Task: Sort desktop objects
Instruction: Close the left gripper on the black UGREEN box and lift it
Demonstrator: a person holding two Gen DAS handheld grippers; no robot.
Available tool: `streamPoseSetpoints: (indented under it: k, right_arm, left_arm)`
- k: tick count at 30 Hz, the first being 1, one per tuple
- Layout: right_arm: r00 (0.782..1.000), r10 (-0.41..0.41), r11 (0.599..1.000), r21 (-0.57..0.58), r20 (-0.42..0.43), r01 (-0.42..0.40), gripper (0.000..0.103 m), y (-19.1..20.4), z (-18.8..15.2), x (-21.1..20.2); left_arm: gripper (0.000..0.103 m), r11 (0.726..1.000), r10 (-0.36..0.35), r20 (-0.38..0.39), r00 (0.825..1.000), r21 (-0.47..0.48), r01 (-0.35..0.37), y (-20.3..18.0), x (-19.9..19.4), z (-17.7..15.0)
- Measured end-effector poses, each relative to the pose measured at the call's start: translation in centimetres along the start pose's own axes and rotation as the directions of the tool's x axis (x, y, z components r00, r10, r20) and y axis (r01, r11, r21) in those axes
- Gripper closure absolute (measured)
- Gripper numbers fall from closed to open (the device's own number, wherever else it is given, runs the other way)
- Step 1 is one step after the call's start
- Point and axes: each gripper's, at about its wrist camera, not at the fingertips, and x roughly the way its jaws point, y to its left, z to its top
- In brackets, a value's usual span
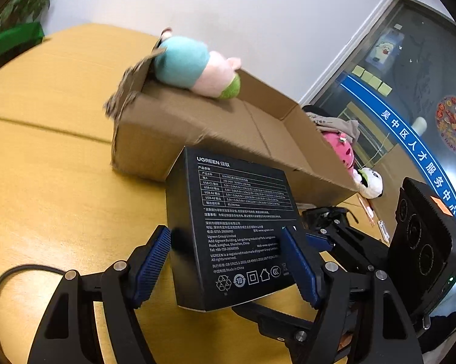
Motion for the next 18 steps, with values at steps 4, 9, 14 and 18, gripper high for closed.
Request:
streamPoseSetpoints:
  k: [4,9,14,18]
  right_arm:
    - [0.999,-0.016,1.0,-0.006,0.047,0.016,0.02,-0.3,0.9,-1.9]
    - [0.993,-0.04,0.999,-0.006,0.109,0.04,0.02,-1.2,2.0,-4.2]
    - [0.982,-0.079,0.996,-0.024,0.172,0.084,0.02,-2.5,3.9,-6.9]
    - [0.967,-0.124,0.991,-0.017,0.221,0.131,0.02,-4.6,5.5,-9.0]
  left_arm:
    - [0.025,0.999,0.015,0.031,0.999,0.044,-0.016,-2.1,-1.1,1.3]
    - [0.025,0.996,0.008,0.072,0.997,0.091,-0.014,-4.6,-2.2,3.4]
    - [0.025,0.988,-0.024,0.128,0.992,0.156,0.003,-7.5,-3.2,6.1]
    - [0.025,0.972,-0.049,0.157,0.986,0.235,0.01,-10.6,-2.7,9.0]
